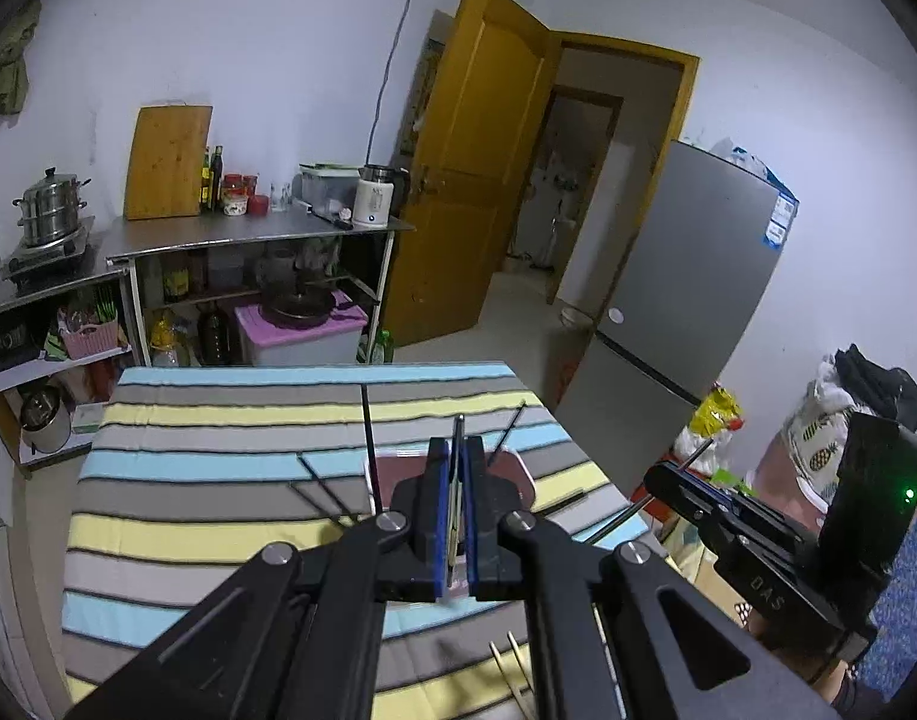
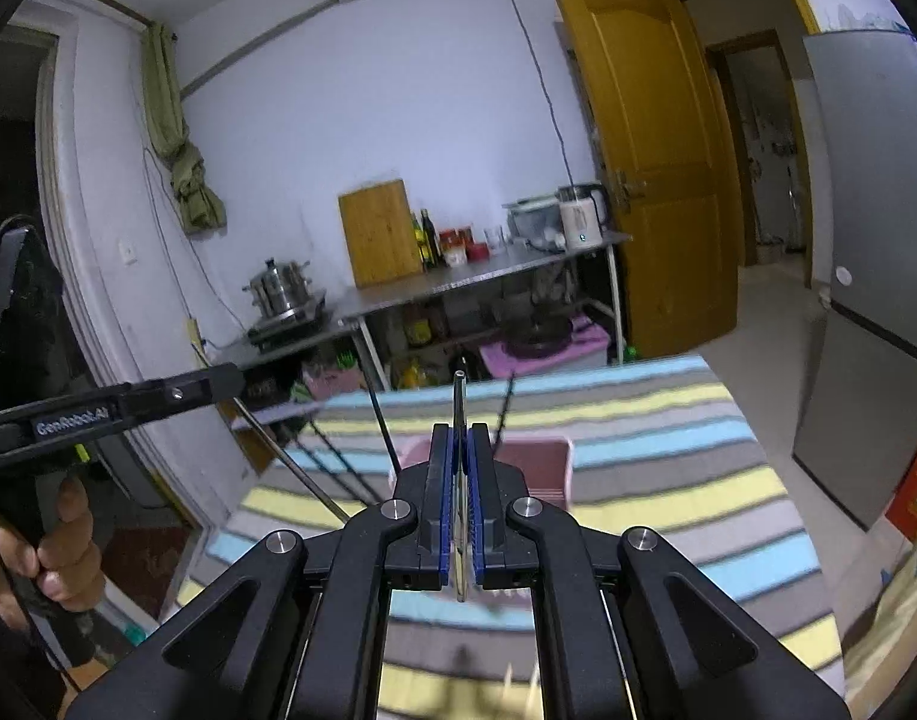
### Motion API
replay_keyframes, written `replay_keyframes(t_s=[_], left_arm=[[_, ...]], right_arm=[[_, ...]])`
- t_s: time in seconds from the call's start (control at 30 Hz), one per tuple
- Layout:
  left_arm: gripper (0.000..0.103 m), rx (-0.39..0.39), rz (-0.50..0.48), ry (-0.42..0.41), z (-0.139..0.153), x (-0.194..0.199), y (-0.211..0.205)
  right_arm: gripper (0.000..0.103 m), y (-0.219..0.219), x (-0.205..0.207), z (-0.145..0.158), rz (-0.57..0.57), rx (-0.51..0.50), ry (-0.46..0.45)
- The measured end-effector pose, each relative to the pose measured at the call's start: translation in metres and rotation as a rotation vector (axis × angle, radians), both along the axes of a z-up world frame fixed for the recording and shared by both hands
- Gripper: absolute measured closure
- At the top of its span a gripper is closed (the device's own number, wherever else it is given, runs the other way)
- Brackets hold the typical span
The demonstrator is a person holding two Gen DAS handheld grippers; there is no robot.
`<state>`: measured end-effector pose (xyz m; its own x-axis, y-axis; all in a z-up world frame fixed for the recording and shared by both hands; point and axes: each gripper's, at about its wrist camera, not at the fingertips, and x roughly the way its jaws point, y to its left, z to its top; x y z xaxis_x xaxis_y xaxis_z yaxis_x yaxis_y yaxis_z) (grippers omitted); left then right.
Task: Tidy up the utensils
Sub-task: 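Lift both silver chopsticks up over the pink basket, then lower the silver chopsticks into the pink basket and open both grippers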
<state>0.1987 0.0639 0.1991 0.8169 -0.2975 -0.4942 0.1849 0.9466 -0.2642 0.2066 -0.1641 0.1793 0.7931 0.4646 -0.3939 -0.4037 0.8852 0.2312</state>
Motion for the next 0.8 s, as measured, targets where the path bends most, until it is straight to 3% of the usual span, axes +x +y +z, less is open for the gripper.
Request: replay_keyframes(t_s=[0.2, 0.8], left_arm=[[0.098, -0.002, 0.013, 0.006, -0.01, 0.027, 0.001], [0.098, -0.037, -0.002, 0.125, -0.08, 0.067, -0.002]], right_arm=[[0.099, 0.015, 0.026, 0.0, -0.007, 0.004, -0.02], [0.099, 0.039, 0.071, -0.063, -0.013, -0.032, 0.048]])
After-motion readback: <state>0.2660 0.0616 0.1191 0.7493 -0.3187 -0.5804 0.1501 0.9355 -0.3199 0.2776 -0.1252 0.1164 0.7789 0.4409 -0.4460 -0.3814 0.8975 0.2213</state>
